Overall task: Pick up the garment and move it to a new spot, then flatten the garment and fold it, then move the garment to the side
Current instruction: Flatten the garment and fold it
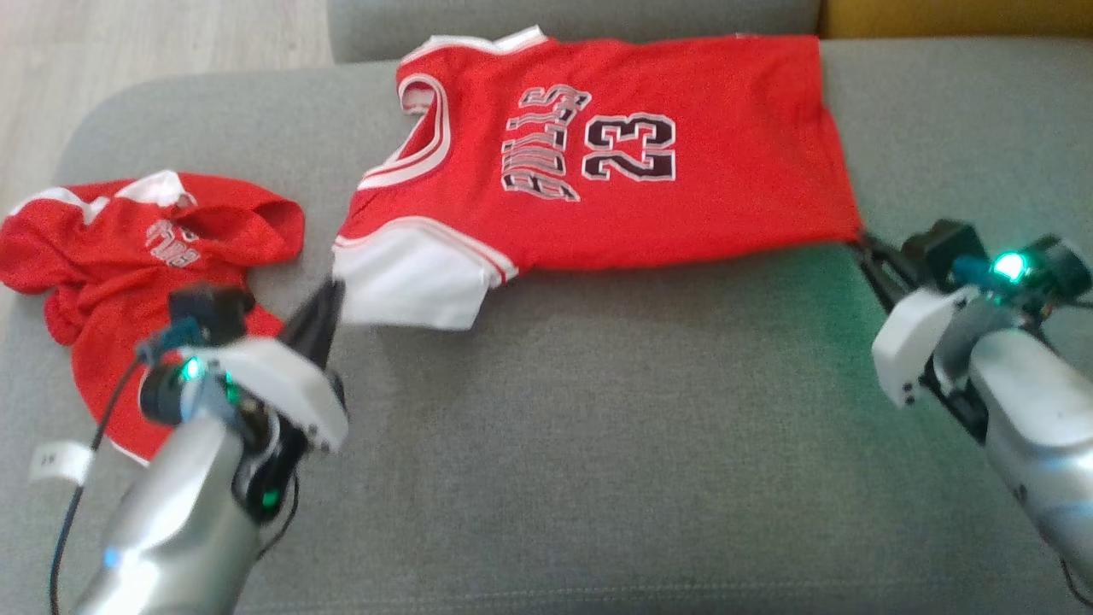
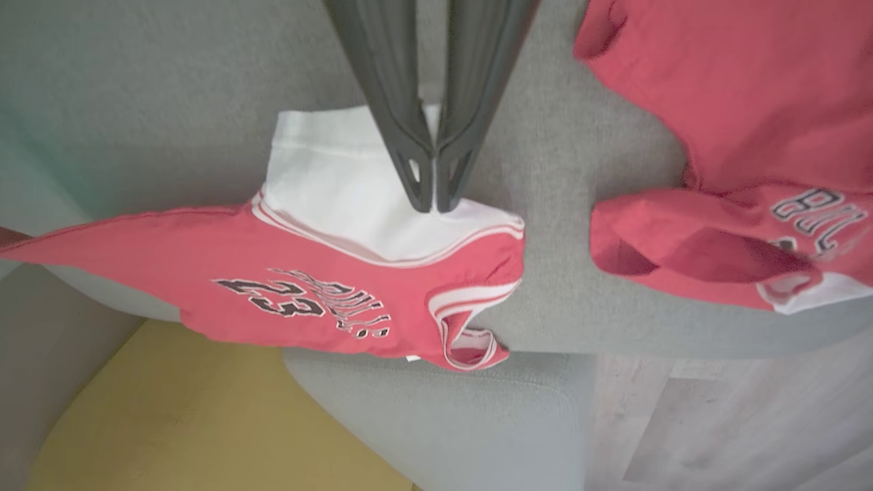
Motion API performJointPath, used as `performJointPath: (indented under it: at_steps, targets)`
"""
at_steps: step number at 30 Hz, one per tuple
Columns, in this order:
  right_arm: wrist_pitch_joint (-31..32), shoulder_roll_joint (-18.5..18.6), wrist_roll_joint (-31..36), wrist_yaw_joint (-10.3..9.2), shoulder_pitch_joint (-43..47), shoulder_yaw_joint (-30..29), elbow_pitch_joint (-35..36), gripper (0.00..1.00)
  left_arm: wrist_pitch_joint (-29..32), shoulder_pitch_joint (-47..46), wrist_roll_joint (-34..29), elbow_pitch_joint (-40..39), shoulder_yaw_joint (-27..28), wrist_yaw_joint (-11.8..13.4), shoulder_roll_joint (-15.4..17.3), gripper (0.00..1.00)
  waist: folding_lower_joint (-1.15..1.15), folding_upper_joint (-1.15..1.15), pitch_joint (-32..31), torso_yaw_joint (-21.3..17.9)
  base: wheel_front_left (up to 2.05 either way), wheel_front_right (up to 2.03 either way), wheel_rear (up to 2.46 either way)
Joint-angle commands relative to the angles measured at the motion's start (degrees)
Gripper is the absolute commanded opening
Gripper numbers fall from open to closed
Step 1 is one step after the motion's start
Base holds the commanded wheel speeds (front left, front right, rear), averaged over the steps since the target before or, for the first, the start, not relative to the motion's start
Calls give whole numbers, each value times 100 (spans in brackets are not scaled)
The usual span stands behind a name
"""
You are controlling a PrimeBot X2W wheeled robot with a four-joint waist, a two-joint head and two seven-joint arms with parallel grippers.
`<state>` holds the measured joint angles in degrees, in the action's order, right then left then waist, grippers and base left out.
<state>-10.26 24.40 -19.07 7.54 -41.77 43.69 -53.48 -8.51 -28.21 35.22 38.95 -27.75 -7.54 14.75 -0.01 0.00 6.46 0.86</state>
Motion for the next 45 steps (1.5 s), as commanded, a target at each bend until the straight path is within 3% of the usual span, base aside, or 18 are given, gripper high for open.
performJointPath:
  at_steps: [1,9,21,35,45]
  targets:
    - [48,196,-181,-5,93,161,188,0,78,-58,82,-301,97,6,337,0,1,0,-102,23,0,0,0]
    - [639,942,-1026,-5,421,1329,828,0,917,792,527,-1524,-614,6,1107,0,1,0,-499,-37,0,0,0]
    - [1434,2087,-1991,-5,445,2767,2096,0,1933,1606,1361,-2926,-707,6,2029,0,1,0,-850,-200,0,0,0]
    - [3039,3371,-2791,-5,800,2965,4083,0,3141,2188,2202,-4327,-729,13,2926,0,1,0,-893,-337,0,0,0]
    - [3004,3477,-2879,-5,512,2966,4194,0,3012,1832,2055,-4534,-543,125,2908,0,1,0,-662,-346,0,0,0]
